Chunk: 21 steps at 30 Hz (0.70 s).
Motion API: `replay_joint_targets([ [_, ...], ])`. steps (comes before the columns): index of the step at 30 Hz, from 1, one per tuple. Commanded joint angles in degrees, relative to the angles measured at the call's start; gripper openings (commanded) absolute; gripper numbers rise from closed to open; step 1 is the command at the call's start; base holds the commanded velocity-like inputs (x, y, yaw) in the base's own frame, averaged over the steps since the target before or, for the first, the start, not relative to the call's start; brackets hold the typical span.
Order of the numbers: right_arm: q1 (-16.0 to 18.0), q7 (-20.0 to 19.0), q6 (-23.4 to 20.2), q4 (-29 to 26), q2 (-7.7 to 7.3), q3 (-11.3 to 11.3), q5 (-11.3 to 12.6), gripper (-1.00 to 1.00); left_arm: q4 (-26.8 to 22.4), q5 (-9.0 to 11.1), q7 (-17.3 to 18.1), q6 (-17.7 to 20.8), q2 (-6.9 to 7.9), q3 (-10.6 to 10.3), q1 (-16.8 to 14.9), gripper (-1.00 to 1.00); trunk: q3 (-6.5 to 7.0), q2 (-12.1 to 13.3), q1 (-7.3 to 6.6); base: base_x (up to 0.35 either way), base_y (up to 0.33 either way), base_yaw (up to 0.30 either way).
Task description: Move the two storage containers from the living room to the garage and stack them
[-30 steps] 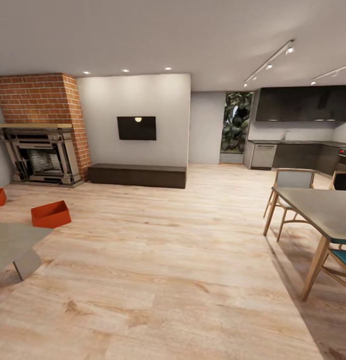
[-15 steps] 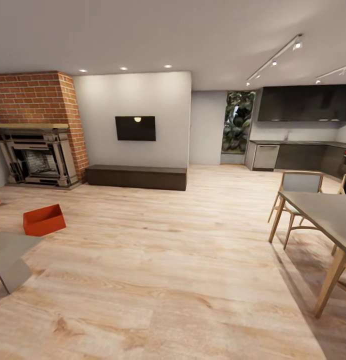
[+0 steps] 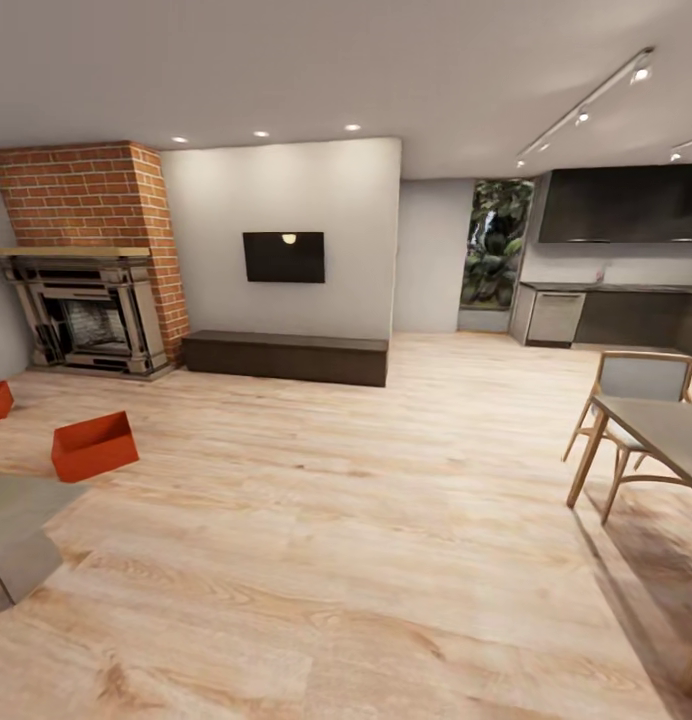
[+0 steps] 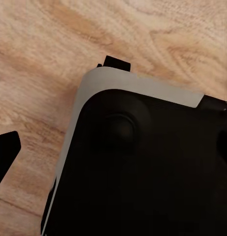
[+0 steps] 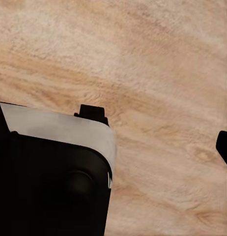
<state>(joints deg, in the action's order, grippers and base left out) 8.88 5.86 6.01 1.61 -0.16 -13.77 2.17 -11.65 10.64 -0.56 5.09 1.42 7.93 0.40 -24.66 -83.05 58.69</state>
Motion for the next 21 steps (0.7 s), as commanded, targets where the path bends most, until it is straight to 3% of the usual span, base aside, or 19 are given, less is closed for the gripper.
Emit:
replay_joint_targets([
  [1, 0.08, 0.12, 0.31, 0.18, 0.01, -0.39, 0.26, 1.0, -0.22, 0.6, -0.06, 0.45, -0.01, 0.07, 0.04, 1.0, -0.05, -0.03, 0.04, 0.334, 0.0, 0.246],
  [21, 0.09, 0.12, 0.32, 0.17, -0.01, -0.38, 0.32, 1.0, -0.22, 0.61, -0.06, 0.39, -0.01, 0.02, 0.04, 1.0, -0.05, -0.03, 0.04, 0.334, 0.0, 0.268],
])
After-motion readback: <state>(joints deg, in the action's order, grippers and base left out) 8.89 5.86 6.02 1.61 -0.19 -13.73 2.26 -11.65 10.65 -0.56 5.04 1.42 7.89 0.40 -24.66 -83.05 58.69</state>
